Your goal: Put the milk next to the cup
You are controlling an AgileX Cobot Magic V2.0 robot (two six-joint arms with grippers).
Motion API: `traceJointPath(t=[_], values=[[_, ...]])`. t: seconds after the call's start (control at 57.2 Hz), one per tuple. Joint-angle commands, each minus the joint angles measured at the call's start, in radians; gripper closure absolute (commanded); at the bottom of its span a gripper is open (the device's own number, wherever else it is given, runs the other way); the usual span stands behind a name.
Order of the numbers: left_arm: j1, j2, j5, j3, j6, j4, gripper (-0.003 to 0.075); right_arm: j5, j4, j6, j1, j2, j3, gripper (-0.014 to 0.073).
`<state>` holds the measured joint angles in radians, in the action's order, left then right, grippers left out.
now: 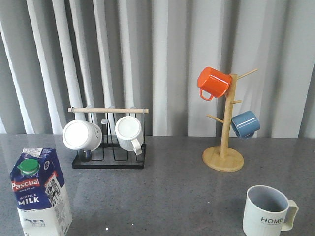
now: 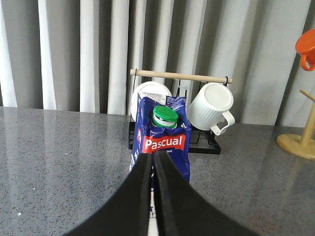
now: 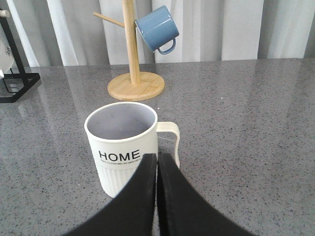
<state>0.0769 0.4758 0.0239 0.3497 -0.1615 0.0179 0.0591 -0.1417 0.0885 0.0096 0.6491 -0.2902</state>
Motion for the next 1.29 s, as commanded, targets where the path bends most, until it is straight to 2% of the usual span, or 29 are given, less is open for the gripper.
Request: traceJointPath(t=[0.0, 0.122, 0.297, 0.42, 0.612, 1.049, 1.154, 1.276], values=[[0.007, 0.013, 0.041, 0.034, 0.004, 0.003, 0.0668, 0.062, 0.008, 0.013, -0.003, 0.006, -0.037, 0.0526], [0.007, 0.03, 0.022, 0.035, 0.023, 0.003, 0.0542, 0.057, 0.009, 0.04, -0.003, 0.006, -0.037, 0.0396], [0.007, 0.05, 0.017, 0.035, 0.023, 0.003, 0.0269, 0.058, 0.009, 0.054, -0.003, 0.006, -0.037, 0.0162], [0.007, 0.049, 0.027, 0.035, 0.031, 0.002, 0.0169, 0.08, 0.009, 0.084, -0.003, 0.006, -0.037, 0.0095], [0.016, 0.049, 0.031, 0.035, 0.031, 0.002, 0.0155, 0.141, 0.002, 0.194, -0.003, 0.006, -0.037, 0.0097], [0.015, 0.049, 0.03, 0.035, 0.031, 0.002, 0.0155, 0.16, -0.035, 0.241, -0.003, 0.154, -0.033, 0.0097], [0.015, 0.049, 0.028, 0.035, 0.031, 0.002, 0.0155, 0.289, -0.032, 0.244, -0.029, 0.191, 0.009, 0.0097], [0.015, 0.049, 0.027, 0.035, 0.031, 0.002, 0.0155, 0.452, -0.027, 0.161, -0.072, 0.249, 0.061, 0.0097]])
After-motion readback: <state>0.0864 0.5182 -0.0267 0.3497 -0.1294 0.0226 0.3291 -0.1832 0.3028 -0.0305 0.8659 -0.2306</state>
